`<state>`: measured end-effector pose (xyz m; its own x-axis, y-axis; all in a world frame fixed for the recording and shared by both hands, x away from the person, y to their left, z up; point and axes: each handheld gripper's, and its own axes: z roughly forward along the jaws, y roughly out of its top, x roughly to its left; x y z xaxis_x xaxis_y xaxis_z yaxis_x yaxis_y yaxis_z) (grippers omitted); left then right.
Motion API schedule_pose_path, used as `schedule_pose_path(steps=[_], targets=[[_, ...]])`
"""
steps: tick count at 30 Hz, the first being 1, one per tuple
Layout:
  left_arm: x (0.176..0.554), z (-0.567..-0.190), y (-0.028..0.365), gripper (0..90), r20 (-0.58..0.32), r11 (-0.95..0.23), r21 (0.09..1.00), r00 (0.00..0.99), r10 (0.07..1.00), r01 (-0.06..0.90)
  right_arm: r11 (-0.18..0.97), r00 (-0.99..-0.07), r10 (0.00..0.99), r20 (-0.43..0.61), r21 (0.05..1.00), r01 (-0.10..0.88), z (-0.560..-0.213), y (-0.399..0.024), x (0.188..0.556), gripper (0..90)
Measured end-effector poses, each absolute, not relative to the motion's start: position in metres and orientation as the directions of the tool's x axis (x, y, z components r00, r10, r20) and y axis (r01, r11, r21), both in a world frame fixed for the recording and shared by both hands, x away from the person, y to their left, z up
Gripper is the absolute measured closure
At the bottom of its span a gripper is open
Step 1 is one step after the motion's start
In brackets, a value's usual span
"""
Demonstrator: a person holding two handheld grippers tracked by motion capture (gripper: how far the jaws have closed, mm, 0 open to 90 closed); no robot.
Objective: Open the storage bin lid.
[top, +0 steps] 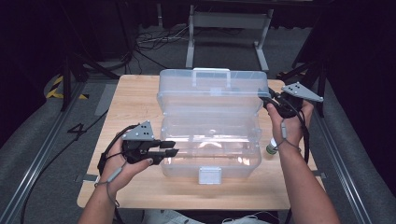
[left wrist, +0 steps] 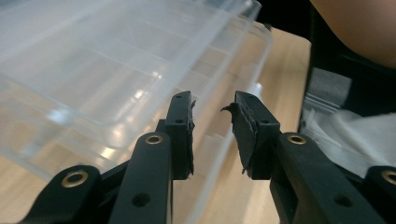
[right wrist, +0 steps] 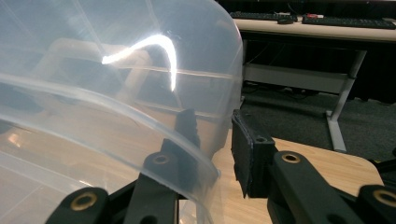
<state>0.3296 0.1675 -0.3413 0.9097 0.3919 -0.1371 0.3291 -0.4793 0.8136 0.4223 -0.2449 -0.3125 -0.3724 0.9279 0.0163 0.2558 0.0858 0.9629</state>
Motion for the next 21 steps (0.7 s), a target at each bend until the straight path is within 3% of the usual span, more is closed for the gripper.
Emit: schedule_pose_path(steps=[10, 21], targets=[[0.335, -0.371, 0.156, 64.7, -0.181, -0.591, 0.717, 0.917, 0.355, 0.370, 0.076, -0.379, 0.925, 0.028, 0.964, 0.255, -0.312, -0.246, 0.426, 71.6], [0.344, -0.394, 0.150, 60.8, -0.196, -0.636, 0.660, 0.908, 0.370, 0.401, 0.077, -0.357, 0.934, 0.004, 0.974, 0.213, -0.313, -0.242, 0.425, 72.0]])
